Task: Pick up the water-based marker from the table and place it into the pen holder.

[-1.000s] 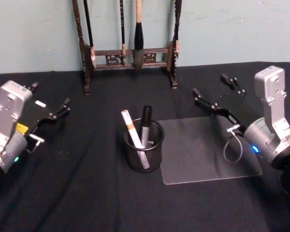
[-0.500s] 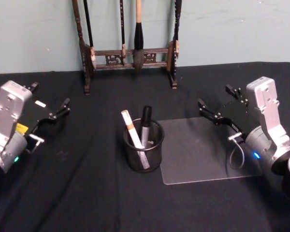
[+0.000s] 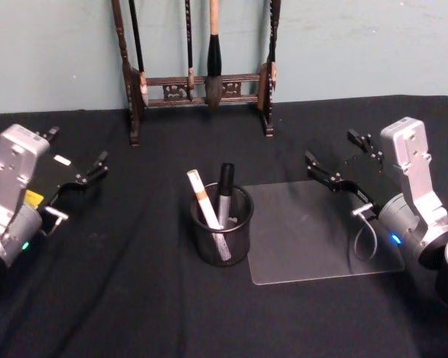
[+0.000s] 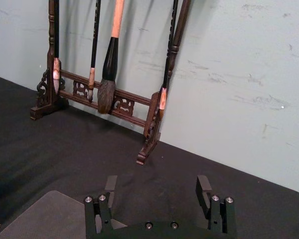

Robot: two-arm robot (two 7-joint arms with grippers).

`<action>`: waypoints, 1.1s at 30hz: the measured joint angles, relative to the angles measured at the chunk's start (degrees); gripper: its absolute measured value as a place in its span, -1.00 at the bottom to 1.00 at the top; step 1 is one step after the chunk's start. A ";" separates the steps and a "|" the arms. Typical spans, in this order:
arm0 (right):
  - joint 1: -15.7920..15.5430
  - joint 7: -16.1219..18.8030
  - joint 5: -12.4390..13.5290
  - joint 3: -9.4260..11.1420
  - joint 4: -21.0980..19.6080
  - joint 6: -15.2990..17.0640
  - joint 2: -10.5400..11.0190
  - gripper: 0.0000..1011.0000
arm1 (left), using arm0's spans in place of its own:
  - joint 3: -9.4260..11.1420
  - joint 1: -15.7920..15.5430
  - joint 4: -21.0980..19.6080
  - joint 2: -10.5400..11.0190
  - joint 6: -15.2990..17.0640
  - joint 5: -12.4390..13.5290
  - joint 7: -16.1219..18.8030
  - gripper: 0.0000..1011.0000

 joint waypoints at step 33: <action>0.00 0.07 0.16 -0.04 -0.12 -0.02 0.05 0.98 | 0.00 0.00 0.00 0.00 0.00 0.00 0.00 0.98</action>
